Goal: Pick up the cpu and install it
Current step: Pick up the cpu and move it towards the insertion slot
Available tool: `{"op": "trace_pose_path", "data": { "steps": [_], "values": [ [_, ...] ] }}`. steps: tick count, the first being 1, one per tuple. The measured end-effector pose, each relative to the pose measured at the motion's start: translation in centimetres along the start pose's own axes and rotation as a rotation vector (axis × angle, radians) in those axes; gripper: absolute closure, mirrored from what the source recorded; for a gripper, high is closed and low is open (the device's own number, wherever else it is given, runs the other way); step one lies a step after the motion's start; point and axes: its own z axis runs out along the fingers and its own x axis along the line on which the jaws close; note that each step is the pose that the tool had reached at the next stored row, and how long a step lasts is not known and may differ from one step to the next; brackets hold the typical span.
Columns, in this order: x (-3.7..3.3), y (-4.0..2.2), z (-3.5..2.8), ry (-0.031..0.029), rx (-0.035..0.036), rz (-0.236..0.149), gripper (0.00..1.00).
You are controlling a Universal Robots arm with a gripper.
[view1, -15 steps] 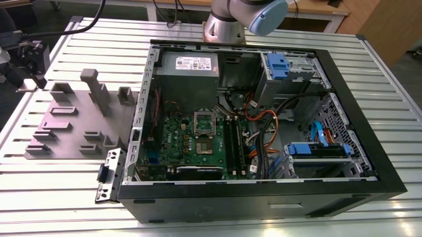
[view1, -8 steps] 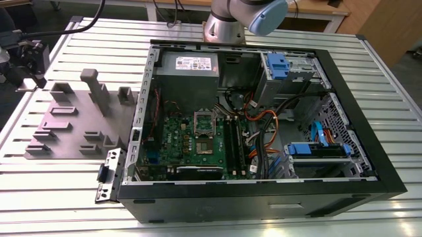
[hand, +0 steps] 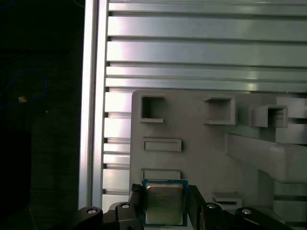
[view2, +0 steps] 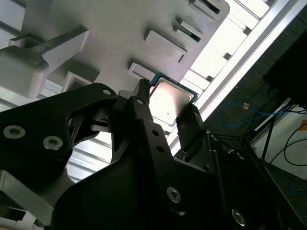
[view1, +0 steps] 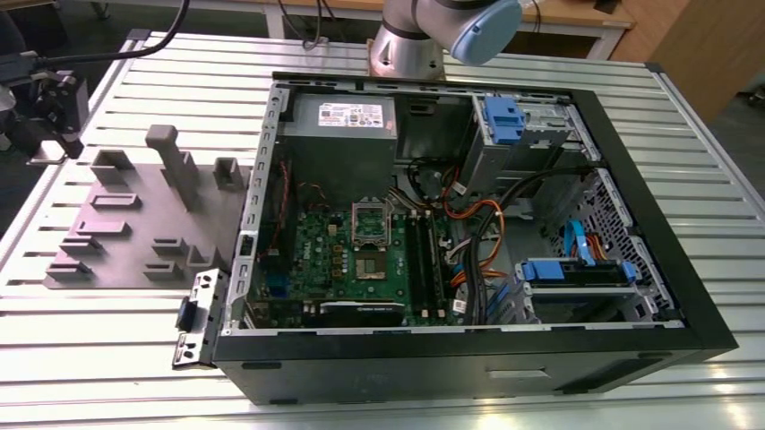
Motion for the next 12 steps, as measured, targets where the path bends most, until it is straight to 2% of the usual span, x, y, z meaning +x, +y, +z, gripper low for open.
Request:
{"op": "trace_pose_path", "data": {
  "steps": [12],
  "values": [
    [0.02, 0.03, -0.75, -0.0003, 0.0003, 0.004, 0.53]
  ]
}}
